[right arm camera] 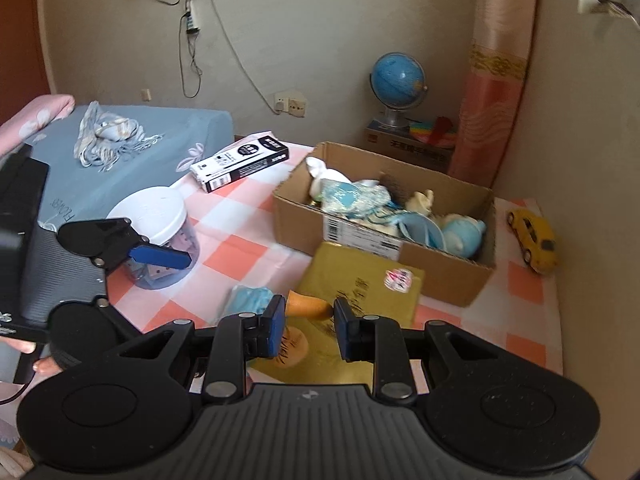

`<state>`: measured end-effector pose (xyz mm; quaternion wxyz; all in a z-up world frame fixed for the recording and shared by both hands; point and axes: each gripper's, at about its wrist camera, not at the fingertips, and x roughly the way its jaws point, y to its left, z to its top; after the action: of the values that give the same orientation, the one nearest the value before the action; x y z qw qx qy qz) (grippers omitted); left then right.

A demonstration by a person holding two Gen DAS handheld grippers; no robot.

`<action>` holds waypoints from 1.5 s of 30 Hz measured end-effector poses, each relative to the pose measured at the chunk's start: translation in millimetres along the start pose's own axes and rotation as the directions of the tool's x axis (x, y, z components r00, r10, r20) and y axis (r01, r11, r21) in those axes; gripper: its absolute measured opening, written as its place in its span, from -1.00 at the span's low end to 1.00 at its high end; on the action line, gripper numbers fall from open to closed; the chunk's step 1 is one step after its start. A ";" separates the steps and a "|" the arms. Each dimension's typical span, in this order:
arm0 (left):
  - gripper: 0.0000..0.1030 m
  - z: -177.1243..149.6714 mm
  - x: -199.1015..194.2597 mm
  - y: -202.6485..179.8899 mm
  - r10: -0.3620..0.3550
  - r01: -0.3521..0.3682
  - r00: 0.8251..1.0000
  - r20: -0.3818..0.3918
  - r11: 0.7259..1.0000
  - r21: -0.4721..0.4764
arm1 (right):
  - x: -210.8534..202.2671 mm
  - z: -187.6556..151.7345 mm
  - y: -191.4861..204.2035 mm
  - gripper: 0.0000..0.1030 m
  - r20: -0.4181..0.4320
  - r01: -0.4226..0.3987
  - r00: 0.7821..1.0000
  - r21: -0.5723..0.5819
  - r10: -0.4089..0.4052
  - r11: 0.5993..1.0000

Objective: Organize soft objects
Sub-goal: 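Grasp the blue face mask with the left tool while the right tool lifts the earplug, then carry the orange earplug into the box and open the right tool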

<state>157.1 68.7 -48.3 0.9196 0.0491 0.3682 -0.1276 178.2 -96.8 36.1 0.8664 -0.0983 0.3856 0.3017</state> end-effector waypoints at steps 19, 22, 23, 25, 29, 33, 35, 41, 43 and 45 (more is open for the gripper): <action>0.51 9.1 26.8 -5.0 0.047 -0.051 0.996 -0.080 0.997 -0.052 | -11.8 -21.1 -21.5 -0.41 0.018 0.015 1.000 0.054 -0.016 0.998; 0.35 7.6 31.4 -3.1 0.028 -0.035 0.995 -0.098 0.996 -0.077 | -13.7 -23.5 -22.7 -0.41 0.021 0.016 1.000 0.058 -0.018 0.998; 0.22 7.4 32.0 -2.7 0.018 -0.026 0.995 -0.098 0.996 -0.085 | -13.8 -24.2 -23.3 -0.41 0.020 0.016 1.000 0.059 -0.017 0.998; -0.01 7.3 32.7 -3.2 0.003 -0.013 0.995 -0.101 0.996 -0.093 | -13.6 -25.8 -24.4 -0.41 0.018 0.017 1.000 0.063 -0.019 0.998; -0.32 7.4 30.6 -4.9 -0.007 -0.001 0.995 -0.096 0.996 -0.084 | -12.4 -27.9 -26.4 -0.41 0.014 0.017 1.000 0.070 -0.018 0.997; -0.47 6.9 24.9 -3.4 -0.017 0.010 0.996 -0.087 0.997 -0.080 | -13.5 -27.8 -25.9 -0.41 0.015 0.018 1.000 0.073 -0.019 0.997; -0.50 7.1 22.2 -2.4 -0.017 0.010 0.996 -0.086 0.997 -0.076 | -14.2 -26.8 -25.2 -0.41 0.016 0.020 1.000 0.070 -0.021 0.997; -0.56 8.0 5.5 0.8 -0.002 -0.001 0.997 -0.074 0.999 -0.037 | -16.2 -26.0 -23.4 -0.41 0.022 0.021 0.999 0.060 -0.023 0.998; -0.56 9.5 -1.4 2.8 0.000 -0.002 0.998 -0.065 0.999 -0.032 | -16.9 -25.5 -23.0 -0.41 0.024 0.022 0.999 0.056 -0.023 0.998; -0.56 11.8 -9.3 5.3 -0.001 -0.001 0.999 -0.054 1.000 -0.029 | -18.1 -24.2 -22.4 -0.41 0.026 0.022 0.999 0.052 -0.023 0.998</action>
<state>159.9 73.5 -33.4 0.9100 0.0392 0.3947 -0.1208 167.4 -132.5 31.3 0.8770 -0.0764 0.3807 0.2831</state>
